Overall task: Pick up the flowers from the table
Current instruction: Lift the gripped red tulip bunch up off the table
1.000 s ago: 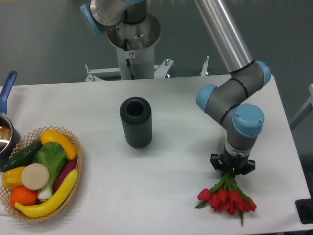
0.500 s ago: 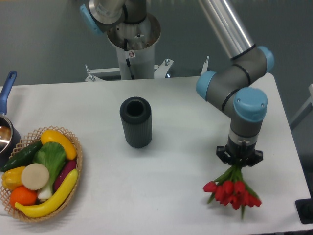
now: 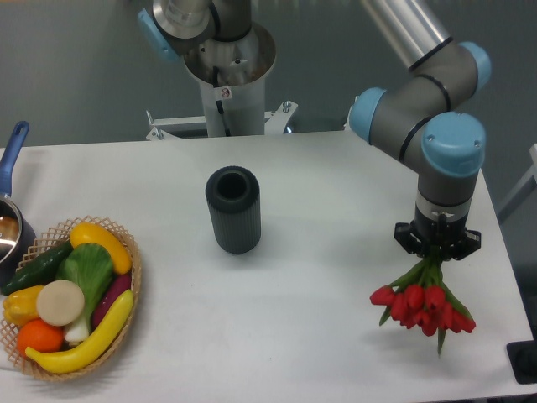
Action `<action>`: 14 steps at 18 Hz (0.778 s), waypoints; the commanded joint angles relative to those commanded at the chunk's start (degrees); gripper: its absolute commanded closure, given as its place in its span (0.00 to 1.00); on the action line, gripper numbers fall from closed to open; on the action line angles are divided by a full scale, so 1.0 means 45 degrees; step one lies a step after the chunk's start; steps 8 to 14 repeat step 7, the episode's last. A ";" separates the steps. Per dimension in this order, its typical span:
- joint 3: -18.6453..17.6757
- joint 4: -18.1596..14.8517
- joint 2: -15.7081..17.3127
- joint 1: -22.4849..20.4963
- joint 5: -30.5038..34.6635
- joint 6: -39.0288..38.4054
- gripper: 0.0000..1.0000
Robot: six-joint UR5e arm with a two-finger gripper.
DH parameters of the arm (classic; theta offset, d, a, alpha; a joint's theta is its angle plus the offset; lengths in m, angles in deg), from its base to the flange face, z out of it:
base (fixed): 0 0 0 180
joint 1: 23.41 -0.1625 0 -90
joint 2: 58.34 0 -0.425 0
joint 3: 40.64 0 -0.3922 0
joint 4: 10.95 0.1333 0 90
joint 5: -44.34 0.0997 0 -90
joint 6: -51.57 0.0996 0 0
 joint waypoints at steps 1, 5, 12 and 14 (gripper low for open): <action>0.0194 -0.0408 0.0058 -0.0039 0.0000 0.0175 1.00; 0.0567 -0.1154 0.0098 -0.0079 0.0000 0.0333 1.00; 0.0547 -0.1154 0.0098 -0.0079 0.0000 0.0392 1.00; 0.0547 -0.1154 0.0098 -0.0079 0.0000 0.0392 1.00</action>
